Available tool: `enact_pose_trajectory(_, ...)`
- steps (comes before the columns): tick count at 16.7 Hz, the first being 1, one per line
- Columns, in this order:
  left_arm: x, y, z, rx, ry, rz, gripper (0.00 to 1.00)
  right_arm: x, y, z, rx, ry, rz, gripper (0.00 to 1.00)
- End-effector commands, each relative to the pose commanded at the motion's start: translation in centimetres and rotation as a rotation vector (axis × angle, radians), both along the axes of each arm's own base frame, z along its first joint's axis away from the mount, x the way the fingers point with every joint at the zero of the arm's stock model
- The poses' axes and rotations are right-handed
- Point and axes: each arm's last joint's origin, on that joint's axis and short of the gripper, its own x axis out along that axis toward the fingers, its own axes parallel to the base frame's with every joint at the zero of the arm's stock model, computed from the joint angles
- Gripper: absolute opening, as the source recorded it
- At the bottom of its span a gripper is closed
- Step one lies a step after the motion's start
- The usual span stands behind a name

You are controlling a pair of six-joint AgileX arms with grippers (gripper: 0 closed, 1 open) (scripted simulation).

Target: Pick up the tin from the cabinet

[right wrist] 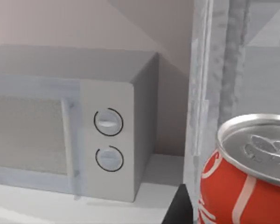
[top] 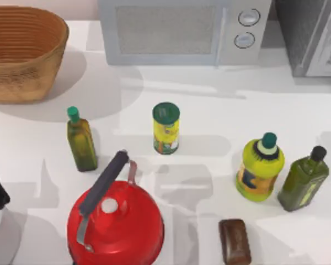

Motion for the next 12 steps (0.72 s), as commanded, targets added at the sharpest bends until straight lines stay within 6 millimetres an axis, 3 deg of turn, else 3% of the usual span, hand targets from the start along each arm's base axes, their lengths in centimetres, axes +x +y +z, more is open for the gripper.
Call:
enact_pose_trajectory(3,0.0,0.0,0.0,0.000,0.000,0.000,1.00,3.7,-0.5,0.8,-0.006,-0.002,0.104,0.00)
enact_pose_trajectory(6,0.0,0.0,0.0,0.000,0.000,0.000,1.00,8.1,-1.5,-0.2,-0.010,0.005,0.214,0.00)
enact_pose_trajectory(9,0.0,0.0,0.0,0.000,0.000,0.000,1.00,12.1,-2.8,-3.2,-0.010,0.018,0.322,0.00)
enact_pose_trajectory(12,0.0,0.0,0.0,0.000,0.000,0.000,1.00,14.9,-4.0,-7.3,-0.007,0.031,0.418,0.00)
